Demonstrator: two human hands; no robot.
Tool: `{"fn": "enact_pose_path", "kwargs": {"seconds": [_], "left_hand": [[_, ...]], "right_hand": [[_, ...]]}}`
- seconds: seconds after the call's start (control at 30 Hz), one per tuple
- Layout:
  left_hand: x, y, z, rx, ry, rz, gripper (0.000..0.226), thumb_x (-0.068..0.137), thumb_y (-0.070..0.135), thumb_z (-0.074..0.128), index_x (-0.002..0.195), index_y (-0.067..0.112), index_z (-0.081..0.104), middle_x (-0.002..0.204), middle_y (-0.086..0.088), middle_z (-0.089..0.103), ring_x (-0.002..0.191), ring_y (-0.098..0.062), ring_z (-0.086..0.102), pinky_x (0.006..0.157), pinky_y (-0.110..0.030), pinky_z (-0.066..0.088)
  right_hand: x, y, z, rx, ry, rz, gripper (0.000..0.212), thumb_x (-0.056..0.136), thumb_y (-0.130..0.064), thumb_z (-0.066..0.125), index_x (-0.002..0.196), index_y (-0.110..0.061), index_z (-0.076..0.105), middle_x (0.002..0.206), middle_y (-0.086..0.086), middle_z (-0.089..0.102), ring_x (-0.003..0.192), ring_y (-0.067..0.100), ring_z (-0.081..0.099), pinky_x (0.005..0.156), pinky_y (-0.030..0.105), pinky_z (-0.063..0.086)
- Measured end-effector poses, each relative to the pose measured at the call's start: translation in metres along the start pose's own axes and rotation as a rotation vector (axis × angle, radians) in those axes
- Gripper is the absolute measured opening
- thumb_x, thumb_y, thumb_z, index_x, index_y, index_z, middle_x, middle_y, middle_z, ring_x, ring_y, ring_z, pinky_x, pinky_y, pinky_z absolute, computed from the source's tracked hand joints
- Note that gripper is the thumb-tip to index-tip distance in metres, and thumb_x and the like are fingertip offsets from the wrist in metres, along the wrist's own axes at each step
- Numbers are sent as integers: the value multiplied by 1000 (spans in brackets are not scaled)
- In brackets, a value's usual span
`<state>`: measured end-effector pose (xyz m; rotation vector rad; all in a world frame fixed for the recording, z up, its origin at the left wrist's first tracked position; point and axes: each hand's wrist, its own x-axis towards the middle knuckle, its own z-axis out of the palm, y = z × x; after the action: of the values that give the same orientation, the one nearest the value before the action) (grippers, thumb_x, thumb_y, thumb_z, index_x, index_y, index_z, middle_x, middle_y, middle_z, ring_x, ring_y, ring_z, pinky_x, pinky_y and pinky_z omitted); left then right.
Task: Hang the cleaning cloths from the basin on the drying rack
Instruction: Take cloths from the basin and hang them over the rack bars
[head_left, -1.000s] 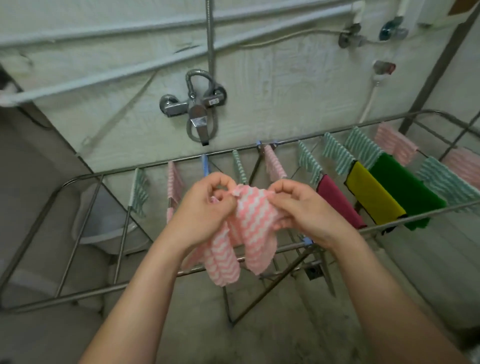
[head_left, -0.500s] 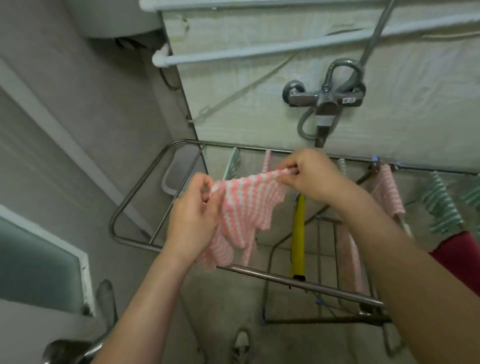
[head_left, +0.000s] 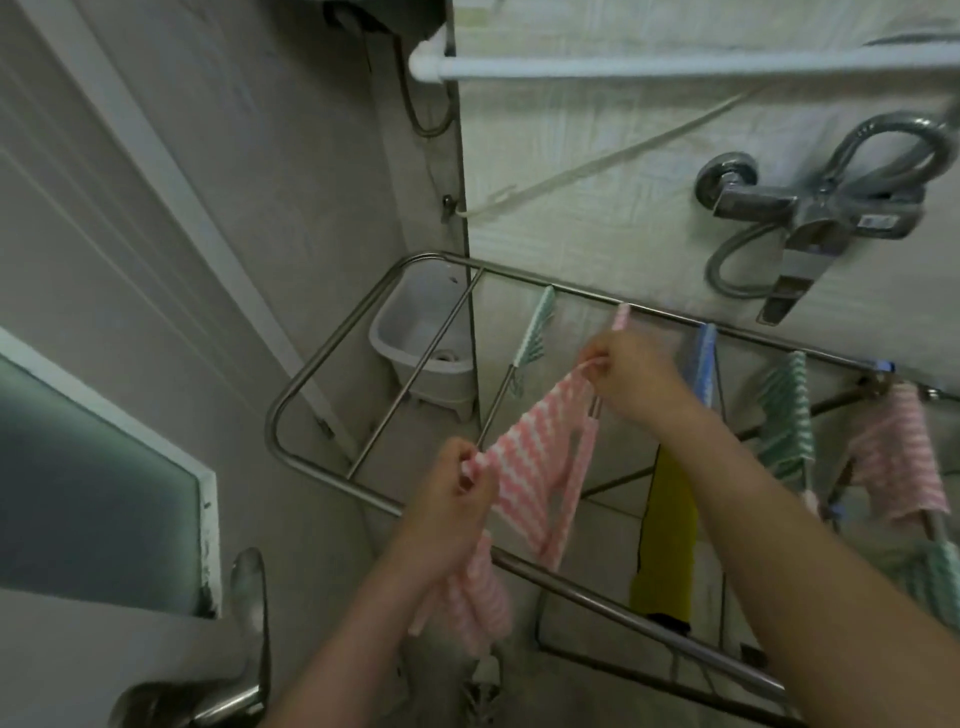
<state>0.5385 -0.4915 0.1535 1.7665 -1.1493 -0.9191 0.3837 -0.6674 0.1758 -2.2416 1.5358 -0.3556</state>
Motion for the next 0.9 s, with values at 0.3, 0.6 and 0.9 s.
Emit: {"fn": "enact_pose_path", "kwargs": {"seconds": [0.3,0.6,0.9], "left_hand": [[18,-54,-30,-55,349,-162,9,96,15,50,88,14,45,70,6,47,62,-6,44,57,-28,37],[26,-75,-45,33,432,-255,9,95,22,51,91,14,47,68,4,55,61,-11,52,49,-15,33],[24,-69,-41,342,242,-190,12,83,33,67,89,28,58,68,8,60,63,-11,57,60,-31,48]], "right_hand": [[35,-45,63,171,-126,-50,12,81,-7,59,80,-4,71,85,13,71,82,27,64,65,26,43],[65,-87,100,201,-141,-73,28,86,-5,53,111,-7,66,107,11,67,94,22,61,77,20,41],[59,-50,96,285,18,119,15,85,-6,58,93,-15,68,88,5,69,81,20,62,72,25,46]]}}
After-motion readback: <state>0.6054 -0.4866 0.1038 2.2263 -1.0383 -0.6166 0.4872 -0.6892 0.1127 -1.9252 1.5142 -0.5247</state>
